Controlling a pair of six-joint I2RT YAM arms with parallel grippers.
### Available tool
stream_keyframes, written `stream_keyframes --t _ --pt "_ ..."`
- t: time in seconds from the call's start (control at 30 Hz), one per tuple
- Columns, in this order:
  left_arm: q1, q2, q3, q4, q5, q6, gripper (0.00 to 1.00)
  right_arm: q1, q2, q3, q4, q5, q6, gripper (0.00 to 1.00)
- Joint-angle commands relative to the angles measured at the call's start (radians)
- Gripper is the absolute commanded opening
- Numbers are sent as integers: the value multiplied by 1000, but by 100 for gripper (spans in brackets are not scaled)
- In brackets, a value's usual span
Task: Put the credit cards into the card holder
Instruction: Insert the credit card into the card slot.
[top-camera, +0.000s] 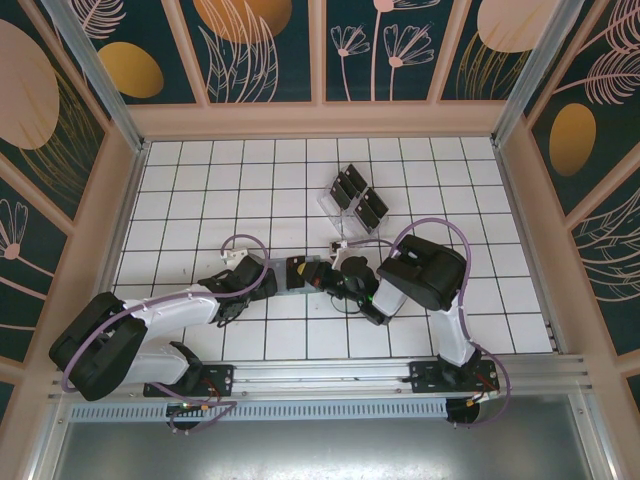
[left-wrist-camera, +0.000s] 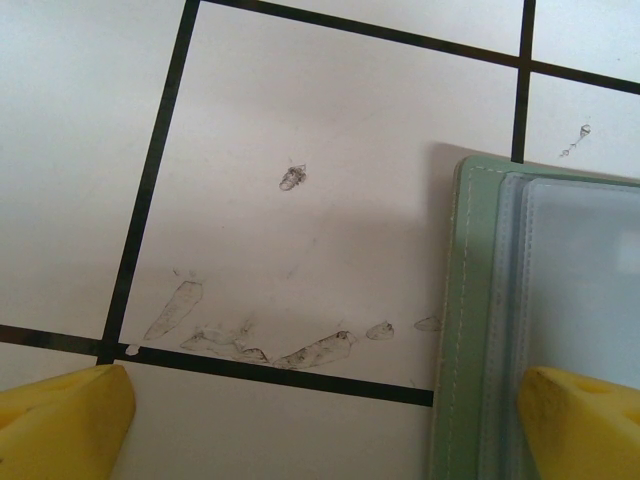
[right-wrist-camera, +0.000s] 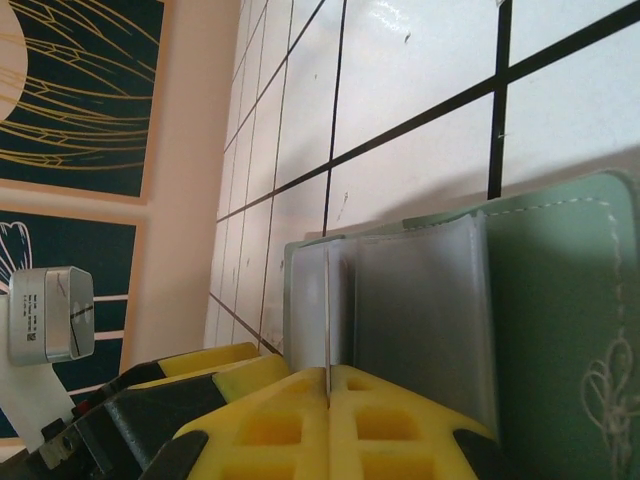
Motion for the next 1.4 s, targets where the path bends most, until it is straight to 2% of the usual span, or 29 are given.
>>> stream_keyframes --t 0.0,1.37 --pt "-2 17 -34 -64 9 8 98 13 25 -13 -4 36 29 0" --pt "-3 19 -34 -61 9 10 98 43 -60 -1 -296 80 111 0"
